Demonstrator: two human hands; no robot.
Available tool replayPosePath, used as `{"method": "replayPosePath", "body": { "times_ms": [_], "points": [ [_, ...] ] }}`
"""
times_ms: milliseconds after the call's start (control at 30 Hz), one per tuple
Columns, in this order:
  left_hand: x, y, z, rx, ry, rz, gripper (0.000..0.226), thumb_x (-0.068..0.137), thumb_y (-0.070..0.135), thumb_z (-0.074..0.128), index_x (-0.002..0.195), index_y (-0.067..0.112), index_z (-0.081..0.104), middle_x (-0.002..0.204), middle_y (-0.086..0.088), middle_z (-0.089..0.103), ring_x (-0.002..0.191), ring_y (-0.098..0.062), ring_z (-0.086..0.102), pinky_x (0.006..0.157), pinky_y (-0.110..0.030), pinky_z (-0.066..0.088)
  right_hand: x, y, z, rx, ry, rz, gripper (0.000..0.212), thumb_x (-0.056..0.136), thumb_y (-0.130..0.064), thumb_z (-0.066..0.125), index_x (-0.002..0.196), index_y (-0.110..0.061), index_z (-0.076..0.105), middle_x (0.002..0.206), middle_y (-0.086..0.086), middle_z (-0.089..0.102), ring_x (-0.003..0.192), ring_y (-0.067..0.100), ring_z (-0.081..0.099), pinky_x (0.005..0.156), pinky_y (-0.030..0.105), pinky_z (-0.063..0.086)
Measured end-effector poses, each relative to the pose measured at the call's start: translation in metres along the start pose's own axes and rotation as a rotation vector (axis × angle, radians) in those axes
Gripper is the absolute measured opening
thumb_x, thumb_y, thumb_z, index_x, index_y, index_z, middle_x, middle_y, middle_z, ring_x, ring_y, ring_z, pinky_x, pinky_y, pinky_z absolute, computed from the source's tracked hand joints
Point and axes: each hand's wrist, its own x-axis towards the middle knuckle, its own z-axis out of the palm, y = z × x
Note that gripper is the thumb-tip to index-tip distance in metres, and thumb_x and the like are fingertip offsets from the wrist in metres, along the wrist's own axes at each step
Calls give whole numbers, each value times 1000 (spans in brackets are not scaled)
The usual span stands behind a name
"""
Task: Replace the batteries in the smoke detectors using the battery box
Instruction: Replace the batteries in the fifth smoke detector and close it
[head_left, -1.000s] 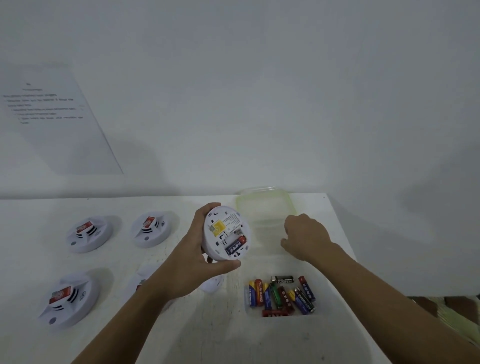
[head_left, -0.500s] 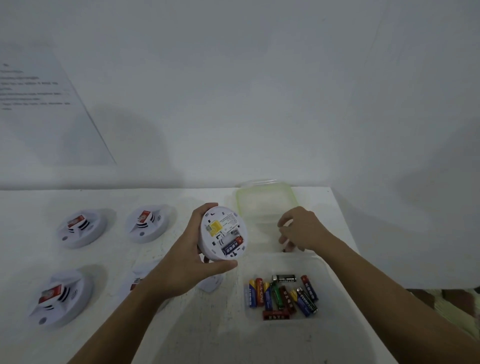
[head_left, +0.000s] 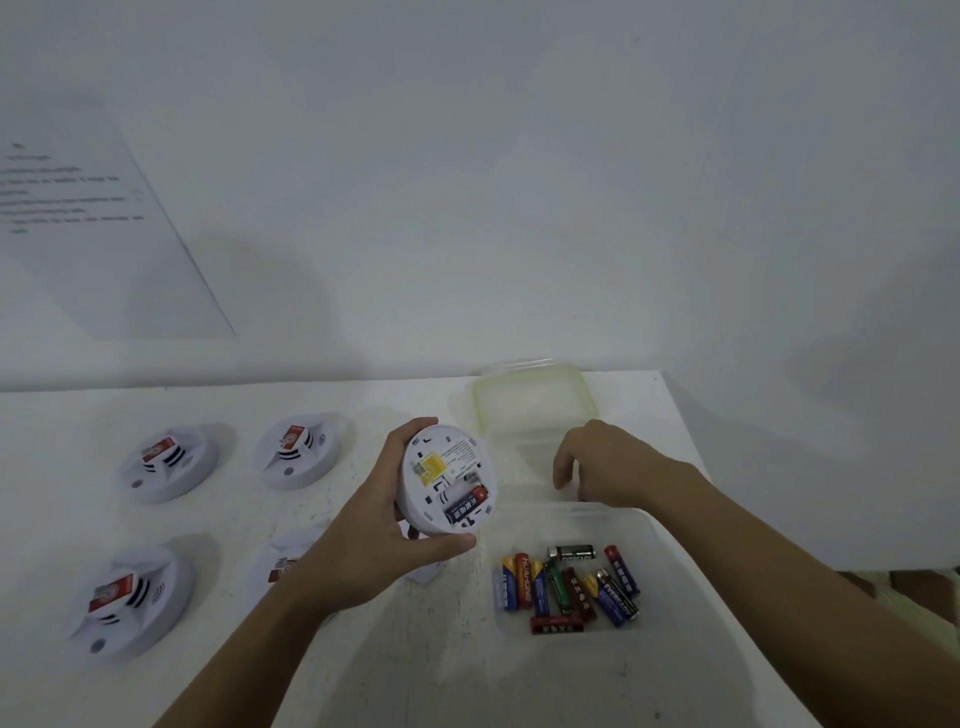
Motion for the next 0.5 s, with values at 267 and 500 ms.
{"method": "replayPosePath", "body": {
  "times_ms": [267, 500],
  "points": [
    [-4, 3, 1, 18, 13, 5, 98, 66, 19, 90, 141, 44, 31, 130, 34, 50, 124, 6, 51, 85, -19, 56, -4, 6, -13, -46, -140, -105, 36, 84, 12, 57, 101, -13, 77, 106, 1, 72, 87, 14, 66, 66, 15, 48],
    [-3, 4, 4, 22, 30, 11, 100, 67, 20, 90, 145, 39, 30, 135, 28, 50, 127, 3, 51, 90, -22, 56, 5, 17, 6, 80, 4, -202, 25, 86, -7, 72, 107, -20, 74, 102, -3, 71, 89, 11, 66, 82, 28, 56]
  ]
}}
